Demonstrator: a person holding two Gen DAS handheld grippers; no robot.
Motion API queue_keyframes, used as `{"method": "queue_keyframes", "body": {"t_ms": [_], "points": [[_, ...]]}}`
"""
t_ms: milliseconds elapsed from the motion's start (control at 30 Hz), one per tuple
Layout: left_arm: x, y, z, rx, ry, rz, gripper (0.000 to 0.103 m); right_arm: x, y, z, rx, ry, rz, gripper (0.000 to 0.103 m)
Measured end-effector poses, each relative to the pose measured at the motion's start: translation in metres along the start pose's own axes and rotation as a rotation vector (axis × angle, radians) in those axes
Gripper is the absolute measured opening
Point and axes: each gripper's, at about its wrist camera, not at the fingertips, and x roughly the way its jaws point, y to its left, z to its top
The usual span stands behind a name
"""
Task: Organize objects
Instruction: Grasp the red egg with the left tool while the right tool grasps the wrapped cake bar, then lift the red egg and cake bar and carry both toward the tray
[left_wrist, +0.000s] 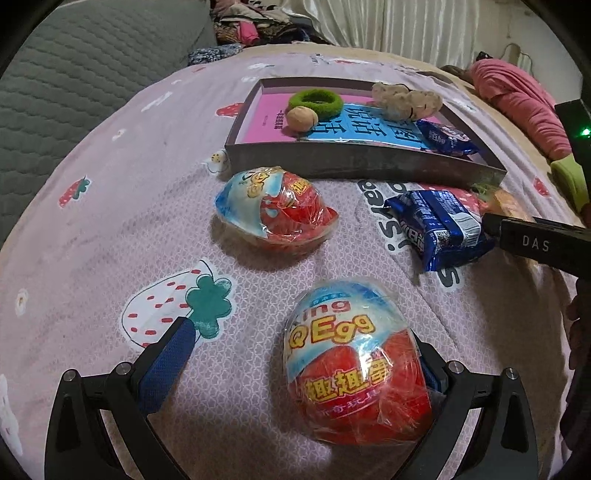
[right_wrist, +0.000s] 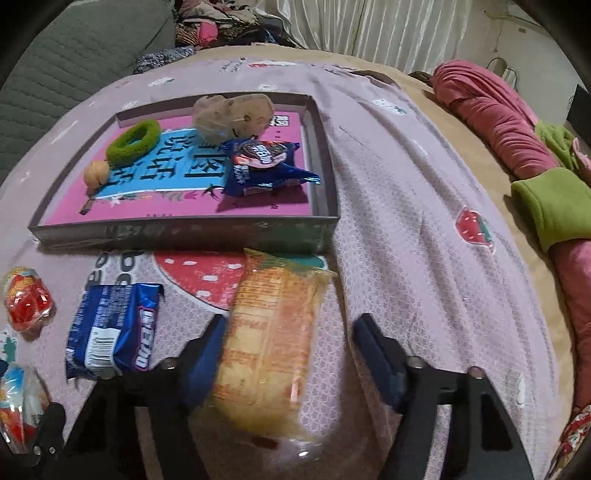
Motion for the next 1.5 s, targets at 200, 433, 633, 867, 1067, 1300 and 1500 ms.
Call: {"method": "queue_keyframes", "body": {"t_ms": [200, 433, 633, 867, 1067, 1300, 1500], "points": [[-0.004, -0.002, -0.001, 0.005, 0.001, -0.038, 0.082, -0.003, -0.001, -0.002, -0.020, -0.008, 0.035, 0.044], [-0.011, -0.005, -0.002, 0.029, 0.001, -0.060, 0.052, -0.014, -0.007, -0.009, -0.036, -0.027, 0.047, 0.038], [-0.022, -0.001, -0.010, 0.029, -0.022, -0.063, 0.052, -0.028, -0.016, -0.022, -0.039, -0.050, 0.058, 0.038], [-0.039, -0.007, -0.016, 0.062, -0.046, -0.056, 0.052, -0.051, -0.013, -0.036, -0.079, -0.074, 0.069, 0.038], [-0.057, -0.011, -0.021, 0.073, -0.072, -0.062, 0.052, -0.075, -0.010, -0.050, -0.095, -0.100, 0.079, 0.038], [-0.079, -0.011, -0.020, 0.073, -0.103, -0.069, 0.052, -0.101, -0.001, -0.064, -0.108, -0.125, 0.106, 0.038], [-0.103, -0.008, -0.020, 0.074, -0.139, -0.060, 0.052, -0.130, 0.006, -0.074, -0.120, -0.163, 0.126, 0.038]]}}
